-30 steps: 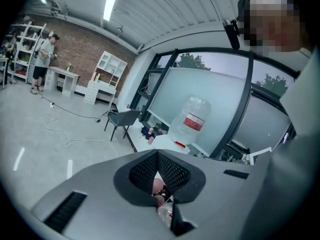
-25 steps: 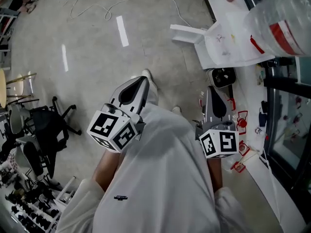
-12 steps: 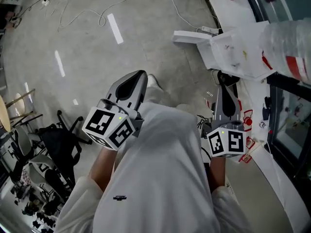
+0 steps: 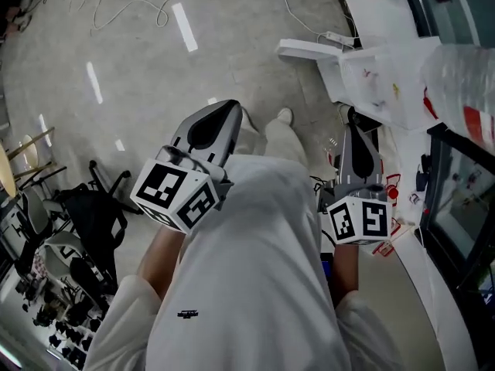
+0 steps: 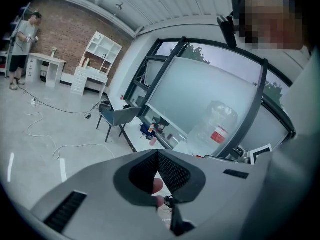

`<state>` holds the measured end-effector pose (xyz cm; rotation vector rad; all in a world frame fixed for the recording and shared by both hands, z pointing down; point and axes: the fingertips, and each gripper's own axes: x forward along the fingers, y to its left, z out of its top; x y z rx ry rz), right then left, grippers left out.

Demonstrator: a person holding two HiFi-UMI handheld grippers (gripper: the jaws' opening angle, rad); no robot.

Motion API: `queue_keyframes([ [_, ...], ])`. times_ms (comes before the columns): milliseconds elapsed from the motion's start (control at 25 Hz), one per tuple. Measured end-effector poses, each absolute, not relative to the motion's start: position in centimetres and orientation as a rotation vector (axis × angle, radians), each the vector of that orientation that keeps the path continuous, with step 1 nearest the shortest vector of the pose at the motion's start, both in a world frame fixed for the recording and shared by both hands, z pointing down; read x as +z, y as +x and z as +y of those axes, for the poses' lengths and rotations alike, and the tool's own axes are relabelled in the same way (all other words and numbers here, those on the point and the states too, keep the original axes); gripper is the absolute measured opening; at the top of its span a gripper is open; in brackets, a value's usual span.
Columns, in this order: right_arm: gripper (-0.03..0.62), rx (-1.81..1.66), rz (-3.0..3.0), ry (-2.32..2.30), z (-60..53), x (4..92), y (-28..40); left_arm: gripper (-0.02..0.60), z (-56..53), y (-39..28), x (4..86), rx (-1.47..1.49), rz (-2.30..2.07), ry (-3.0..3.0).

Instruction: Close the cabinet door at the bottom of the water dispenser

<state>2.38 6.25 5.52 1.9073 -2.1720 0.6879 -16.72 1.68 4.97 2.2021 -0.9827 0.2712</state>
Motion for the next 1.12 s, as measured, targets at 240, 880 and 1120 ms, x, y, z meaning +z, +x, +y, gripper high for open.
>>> queue_keyframes([
  [240, 0.009, 0.665, -2.239, 1.833, 5.4, 5.2, 3.5, 0.006, 2.8, -15.8, 4.8, 0.264, -1.055, 2.156],
  [880, 0.009, 0.707, -2.285, 1.715, 0.9, 8.9, 4.6, 0.006, 0.3, -14.0, 7.0, 0.297, -1.136, 2.100],
  [1120, 0.010, 0.721, -2.285, 1.657, -0.1, 11.6, 4.5, 0.006, 0.3, -14.0, 9.2, 0.322, -1.154, 2.069],
])
